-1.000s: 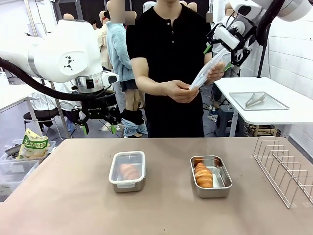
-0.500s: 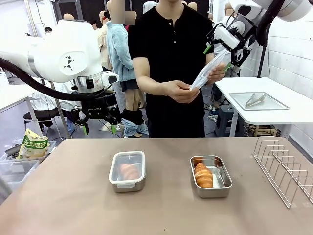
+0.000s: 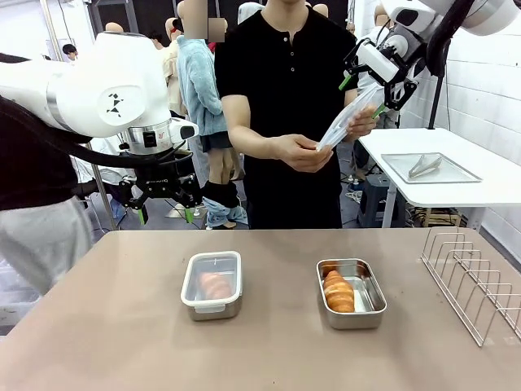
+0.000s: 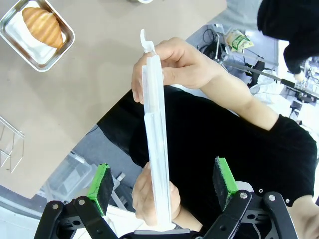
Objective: Place the bread in airtight containers.
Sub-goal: Release when the human grabs the Airtight Container lid.
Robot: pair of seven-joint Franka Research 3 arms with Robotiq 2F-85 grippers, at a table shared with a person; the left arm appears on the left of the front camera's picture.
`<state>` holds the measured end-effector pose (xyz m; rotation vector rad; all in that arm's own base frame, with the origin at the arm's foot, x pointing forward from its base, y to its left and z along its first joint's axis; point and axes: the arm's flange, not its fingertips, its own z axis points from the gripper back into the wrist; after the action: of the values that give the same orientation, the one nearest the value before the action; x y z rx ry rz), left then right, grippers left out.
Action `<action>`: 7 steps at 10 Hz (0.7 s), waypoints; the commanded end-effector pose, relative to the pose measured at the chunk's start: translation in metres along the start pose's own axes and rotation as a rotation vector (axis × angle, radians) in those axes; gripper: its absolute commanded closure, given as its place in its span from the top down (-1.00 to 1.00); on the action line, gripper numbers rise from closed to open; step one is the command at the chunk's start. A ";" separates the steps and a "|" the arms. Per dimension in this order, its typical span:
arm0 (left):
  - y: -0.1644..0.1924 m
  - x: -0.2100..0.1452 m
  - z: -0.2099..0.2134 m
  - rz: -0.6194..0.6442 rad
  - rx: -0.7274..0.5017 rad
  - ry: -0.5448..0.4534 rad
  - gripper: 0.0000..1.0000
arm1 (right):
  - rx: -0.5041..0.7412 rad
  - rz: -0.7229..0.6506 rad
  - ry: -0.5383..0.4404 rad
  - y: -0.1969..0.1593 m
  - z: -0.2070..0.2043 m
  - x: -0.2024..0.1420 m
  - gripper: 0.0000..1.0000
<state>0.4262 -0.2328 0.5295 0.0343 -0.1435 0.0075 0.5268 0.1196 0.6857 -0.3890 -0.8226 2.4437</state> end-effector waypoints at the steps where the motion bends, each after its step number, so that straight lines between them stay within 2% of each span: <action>1: 0.002 0.000 0.001 0.003 -0.004 0.000 1.00 | -0.003 0.000 0.003 0.000 0.000 0.000 1.00; 7: 0.002 0.000 0.001 0.003 -0.004 0.000 1.00 | -0.003 0.000 0.003 0.000 0.000 0.000 1.00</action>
<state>0.4262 -0.2328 0.5295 0.0343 -0.1435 0.0075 0.5268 0.1196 0.6857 -0.3890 -0.8226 2.4436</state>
